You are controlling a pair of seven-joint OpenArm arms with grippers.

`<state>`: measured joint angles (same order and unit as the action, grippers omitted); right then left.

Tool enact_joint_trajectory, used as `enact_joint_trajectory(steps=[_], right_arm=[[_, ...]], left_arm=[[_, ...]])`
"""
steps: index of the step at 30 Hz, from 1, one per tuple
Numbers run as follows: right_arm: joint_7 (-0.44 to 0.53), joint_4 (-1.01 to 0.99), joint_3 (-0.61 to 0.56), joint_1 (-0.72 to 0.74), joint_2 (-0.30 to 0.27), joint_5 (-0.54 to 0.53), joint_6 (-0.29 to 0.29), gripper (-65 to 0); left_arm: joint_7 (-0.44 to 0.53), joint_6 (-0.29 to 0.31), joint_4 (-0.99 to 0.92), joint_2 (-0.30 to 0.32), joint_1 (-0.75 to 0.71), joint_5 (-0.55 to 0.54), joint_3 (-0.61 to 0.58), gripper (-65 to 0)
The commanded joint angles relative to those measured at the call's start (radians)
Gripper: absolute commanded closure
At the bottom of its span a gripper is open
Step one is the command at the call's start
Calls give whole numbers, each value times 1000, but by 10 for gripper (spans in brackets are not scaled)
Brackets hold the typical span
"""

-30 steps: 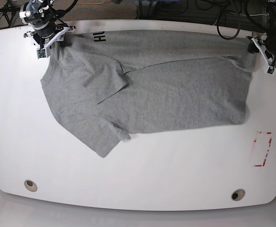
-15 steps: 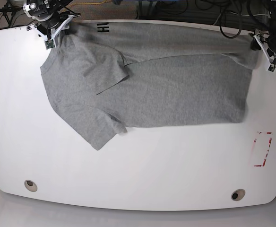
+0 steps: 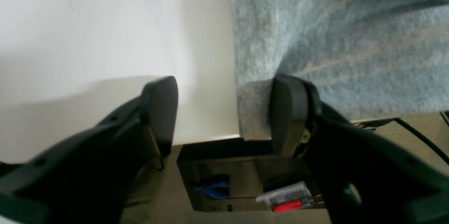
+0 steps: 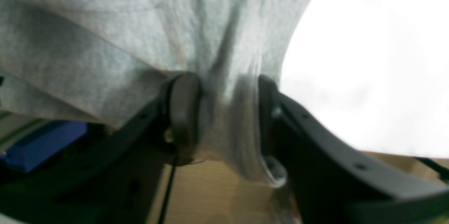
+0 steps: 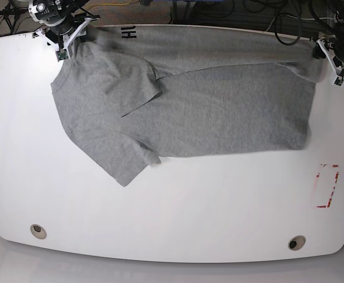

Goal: Fold the T-shirt properly
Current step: 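Pull the shoulder edge taut with both grippers, straightening the shirt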

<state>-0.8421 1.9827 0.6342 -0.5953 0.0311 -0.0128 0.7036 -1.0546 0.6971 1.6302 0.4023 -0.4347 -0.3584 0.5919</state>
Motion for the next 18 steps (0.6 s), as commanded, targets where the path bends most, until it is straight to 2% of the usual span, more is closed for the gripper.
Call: enact_joint_trajectory(steps=[1, 5, 11, 18], right_arm=[[5, 43, 5, -10, -10, 0, -5, -323], [5, 46, 8, -2, -12, -5, -5, -382], [5, 50, 5, 25, -24, -6, -5, -385], [7, 48, 9, 79, -29, -6, -5, -385]], left_arm=[[-8, 1, 60, 17, -2, 14, 17, -382], [-63, 1, 143, 14, 0, 12, 47, -383], [-214, 1, 244, 10, 76, 12, 73, -383], [-293, 1, 279, 10, 144, 12, 101, -383]])
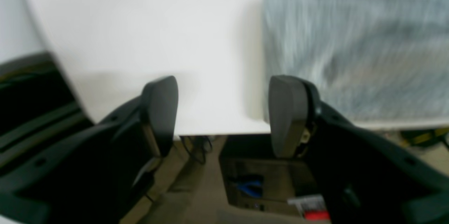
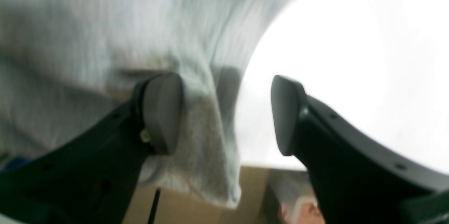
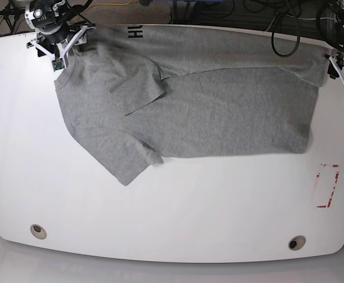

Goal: Fold the T-shirt properly
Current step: 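Pull the shoulder edge taut with both grippers, straightening the shirt, then release and move the right gripper to the shirt's sleeve hem and grasp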

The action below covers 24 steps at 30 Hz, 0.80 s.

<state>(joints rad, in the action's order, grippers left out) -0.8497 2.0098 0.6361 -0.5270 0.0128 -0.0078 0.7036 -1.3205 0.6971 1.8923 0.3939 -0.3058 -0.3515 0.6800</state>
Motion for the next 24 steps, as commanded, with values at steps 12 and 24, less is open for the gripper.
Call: enact_joint_trajectory(steps=[12, 24], right_arm=[[16, -4, 3, 213, -33, -4, -5, -385], [13, -248, 1, 531, -118, -4, -5, -385]], left_arm=[[-37, 1, 11, 17, 135, 9, 36, -383], [-34, 1, -101, -28, 371, 13, 16, -382]])
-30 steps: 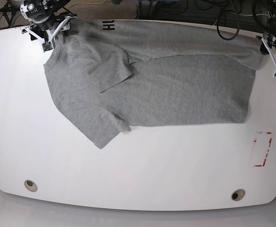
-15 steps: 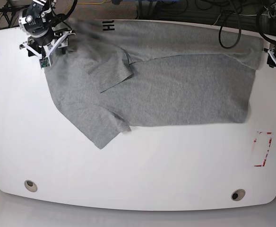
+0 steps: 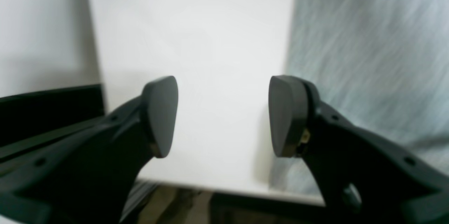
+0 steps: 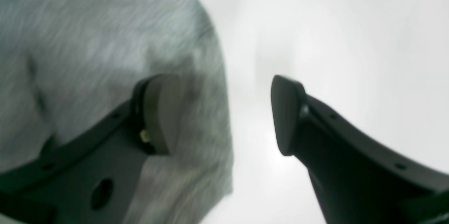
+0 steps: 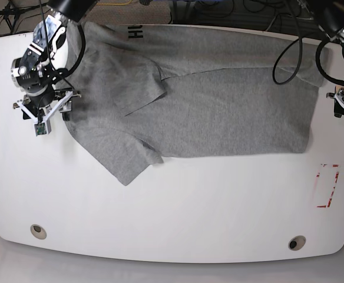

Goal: Fold the T-shirt properly
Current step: 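Release and move the right gripper to the shirt's sleeve hem and grasp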

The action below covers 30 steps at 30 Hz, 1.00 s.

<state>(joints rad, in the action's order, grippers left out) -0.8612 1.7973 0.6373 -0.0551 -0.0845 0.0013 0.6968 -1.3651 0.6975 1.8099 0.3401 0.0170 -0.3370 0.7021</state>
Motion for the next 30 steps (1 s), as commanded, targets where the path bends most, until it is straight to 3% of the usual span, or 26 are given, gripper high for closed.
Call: enact_joint_trajectory(steps=[1, 6, 17, 25, 30], right_arm=[[24, -66, 0, 84, -25, -11, 1, -385], [41, -224, 0, 196, -60, -11, 1, -385], [130, -534, -1, 361, -97, -11, 1, -385], [191, -667, -3, 390, -93, -11, 1, -385], [198, -684, -76, 386, -70, -17, 1, -385]], left_arm=[[13, 1, -37, 26, 70, -1, -14, -381], [77, 1, -114, 26, 145, -1, -80, -379], [230, 1, -177, 30, 153, -1, -172, -379], [234, 1, -177, 30, 150, -1, -170, -379], [234, 1, -177, 30, 145, -1, -170, -379]])
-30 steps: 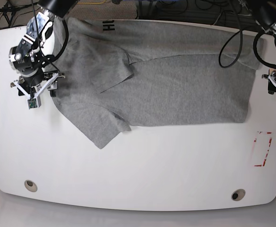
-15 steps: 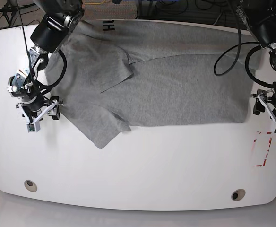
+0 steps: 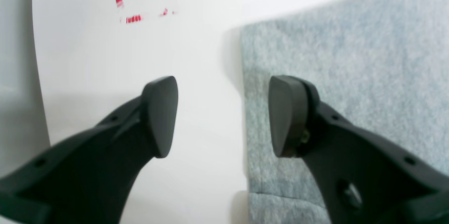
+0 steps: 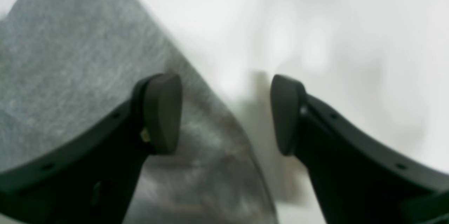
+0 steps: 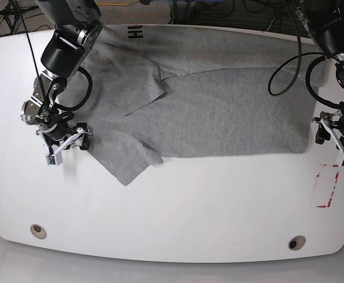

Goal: Fold the T-shirt properly
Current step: 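Release and move the right gripper to the shirt's sleeve hem and grasp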

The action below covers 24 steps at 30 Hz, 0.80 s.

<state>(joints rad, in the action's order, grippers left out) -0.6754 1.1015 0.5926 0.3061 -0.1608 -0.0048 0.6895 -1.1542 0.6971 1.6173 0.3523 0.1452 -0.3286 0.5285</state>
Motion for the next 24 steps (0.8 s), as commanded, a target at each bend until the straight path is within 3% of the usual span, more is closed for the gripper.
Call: enact_joint_trajectory(steps=[1, 10, 16, 21, 22, 24], right_arm=[[15, 15, -46, 21, 14, -8, 9, -385], [16, 15, -96, 2, 80, -5, 9, -385], [16, 13, -96, -3, 83, -5, 9, -374], [33, 13, -96, -8, 82, -5, 9, -236], [42, 12, -96, -8, 80, -5, 9, -166], [50, 7, -96, -8, 76, -5, 9, -101]], left_arm=[[23, 1, 16, 18, 17, -10, 3, -379], [21, 1, 16, 18, 17, -8, 3, -379], [23, 1, 15, 18, 17, -8, 3, -379], [23, 1, 13, 18, 17, -8, 2, -379], [24, 1, 10, 17, 17, -8, 0, -381], [24, 0, -4, 15, 21, -8, -1, -381]])
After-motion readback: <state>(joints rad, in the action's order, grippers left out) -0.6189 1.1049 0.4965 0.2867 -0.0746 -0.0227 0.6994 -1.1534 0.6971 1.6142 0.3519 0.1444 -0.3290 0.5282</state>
